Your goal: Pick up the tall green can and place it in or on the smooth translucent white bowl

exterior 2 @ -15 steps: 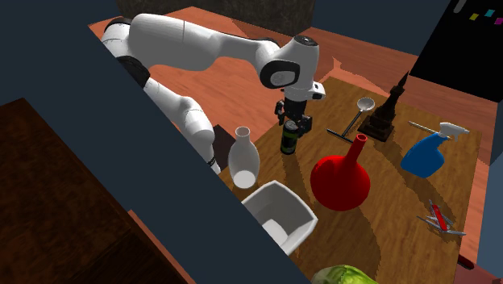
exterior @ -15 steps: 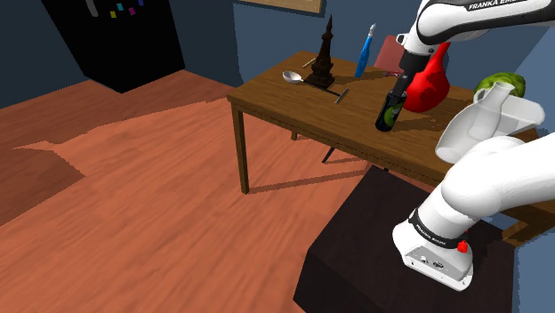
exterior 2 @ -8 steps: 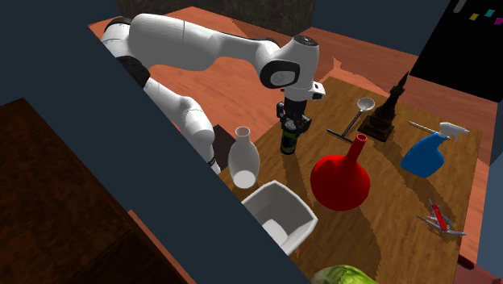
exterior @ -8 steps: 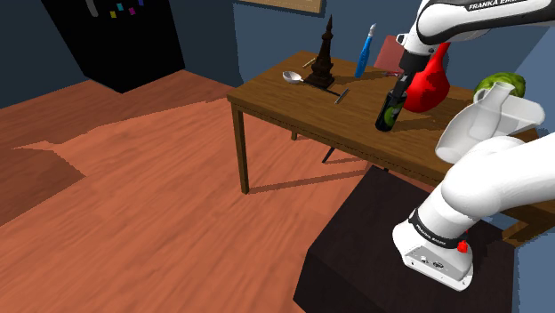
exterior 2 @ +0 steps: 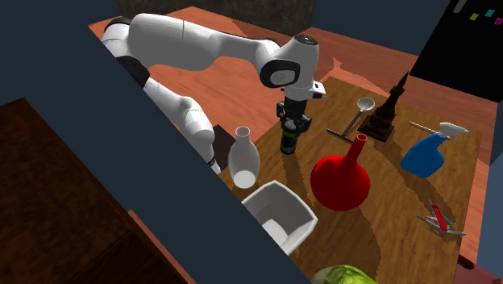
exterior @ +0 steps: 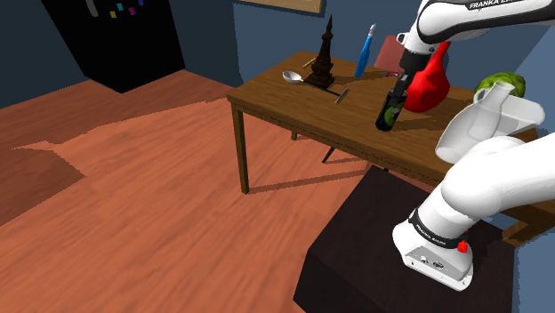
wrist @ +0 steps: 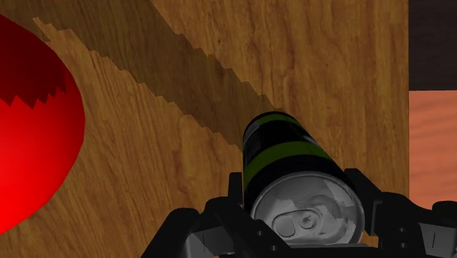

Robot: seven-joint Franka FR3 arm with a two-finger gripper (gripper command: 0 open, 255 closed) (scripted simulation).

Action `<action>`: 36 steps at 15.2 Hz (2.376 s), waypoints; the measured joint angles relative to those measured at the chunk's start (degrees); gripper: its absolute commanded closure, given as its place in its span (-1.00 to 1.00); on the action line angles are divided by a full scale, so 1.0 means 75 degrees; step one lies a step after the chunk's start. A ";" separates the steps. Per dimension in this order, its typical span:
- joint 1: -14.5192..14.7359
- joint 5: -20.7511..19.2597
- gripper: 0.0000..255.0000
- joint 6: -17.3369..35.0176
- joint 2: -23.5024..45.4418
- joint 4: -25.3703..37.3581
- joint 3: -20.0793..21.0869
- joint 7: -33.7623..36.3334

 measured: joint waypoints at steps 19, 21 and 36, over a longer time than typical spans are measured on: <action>0.0122 0.0322 1.00 -0.1881 -0.0119 0.1755 0.0408 -0.0081; 0.0146 0.0365 1.00 -0.2089 -0.0086 0.1993 0.0453 -0.0084; 0.0273 0.0589 1.00 -0.3549 0.0295 0.3826 0.0644 -0.0213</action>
